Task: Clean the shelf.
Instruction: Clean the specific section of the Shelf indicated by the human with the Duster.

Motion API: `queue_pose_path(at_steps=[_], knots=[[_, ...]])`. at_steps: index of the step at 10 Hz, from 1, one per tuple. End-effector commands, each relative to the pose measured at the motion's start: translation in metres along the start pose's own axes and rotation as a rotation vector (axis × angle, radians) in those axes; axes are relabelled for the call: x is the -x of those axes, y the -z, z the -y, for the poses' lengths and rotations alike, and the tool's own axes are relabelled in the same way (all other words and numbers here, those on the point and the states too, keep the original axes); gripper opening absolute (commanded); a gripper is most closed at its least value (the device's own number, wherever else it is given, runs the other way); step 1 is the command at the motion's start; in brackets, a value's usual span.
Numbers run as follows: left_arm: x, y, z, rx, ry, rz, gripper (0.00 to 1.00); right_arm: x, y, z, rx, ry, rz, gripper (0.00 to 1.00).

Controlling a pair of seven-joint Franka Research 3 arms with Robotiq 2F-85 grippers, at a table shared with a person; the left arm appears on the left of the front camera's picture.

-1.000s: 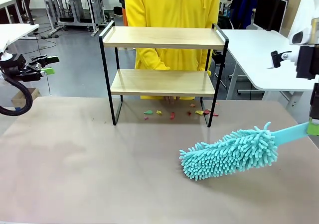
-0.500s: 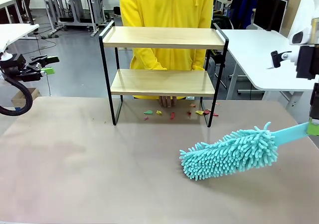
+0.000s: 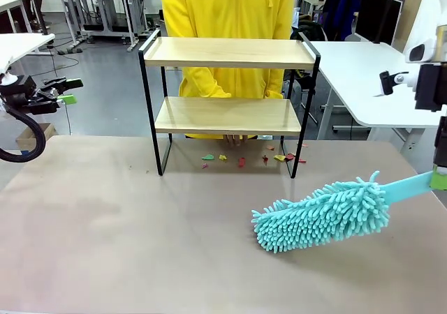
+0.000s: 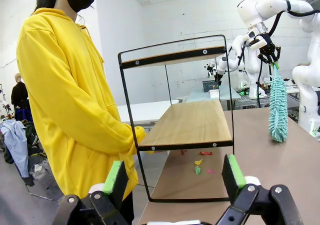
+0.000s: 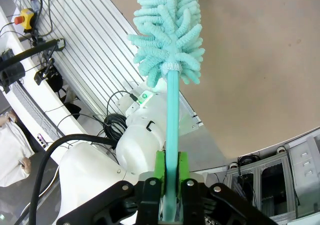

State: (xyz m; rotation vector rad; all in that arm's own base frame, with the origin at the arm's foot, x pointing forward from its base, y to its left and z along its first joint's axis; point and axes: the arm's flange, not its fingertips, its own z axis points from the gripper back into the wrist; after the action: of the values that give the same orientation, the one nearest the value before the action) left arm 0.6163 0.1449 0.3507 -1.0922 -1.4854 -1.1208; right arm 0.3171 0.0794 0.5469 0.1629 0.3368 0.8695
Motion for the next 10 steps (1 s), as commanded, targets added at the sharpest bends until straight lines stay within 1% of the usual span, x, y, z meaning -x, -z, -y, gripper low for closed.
queue_pose_path(at_steps=[1,2,3,5,6,7,8,9,10], knots=[[-0.002,0.001,0.002,0.0,0.008,-0.003,1.0,-0.014,-0.006,-0.008,-0.028,0.043,0.053,0.13],[-0.002,0.001,0.002,0.0,0.008,-0.003,1.0,-0.034,-0.012,-0.022,-0.029,0.085,0.078,0.13],[-0.002,0.001,0.002,0.0,0.008,-0.003,1.0,-0.061,-0.017,-0.037,-0.03,0.163,0.131,0.13],[-0.002,0.001,0.002,0.0,0.008,-0.003,1.0,-0.103,-0.017,-0.069,-0.049,0.273,0.204,0.13],[-0.002,0.001,0.002,0.0,0.008,-0.003,1.0,-0.127,-0.014,-0.083,-0.032,0.425,0.261,0.13],[-0.002,0.001,0.002,0.0,0.008,-0.003,1.0,-0.151,-0.006,-0.101,-0.077,0.492,0.305,0.13],[-0.002,0.001,0.002,0.0,0.008,-0.003,1.0,-0.171,0.003,-0.117,-0.081,0.583,0.368,0.13],[-0.002,0.001,0.002,0.0,0.008,-0.003,1.0,-0.185,0.011,-0.129,-0.031,0.658,0.408,0.13],[-0.002,0.001,0.002,0.0,0.008,-0.003,1.0,-0.194,0.018,-0.141,-0.014,0.633,0.444,0.13]])
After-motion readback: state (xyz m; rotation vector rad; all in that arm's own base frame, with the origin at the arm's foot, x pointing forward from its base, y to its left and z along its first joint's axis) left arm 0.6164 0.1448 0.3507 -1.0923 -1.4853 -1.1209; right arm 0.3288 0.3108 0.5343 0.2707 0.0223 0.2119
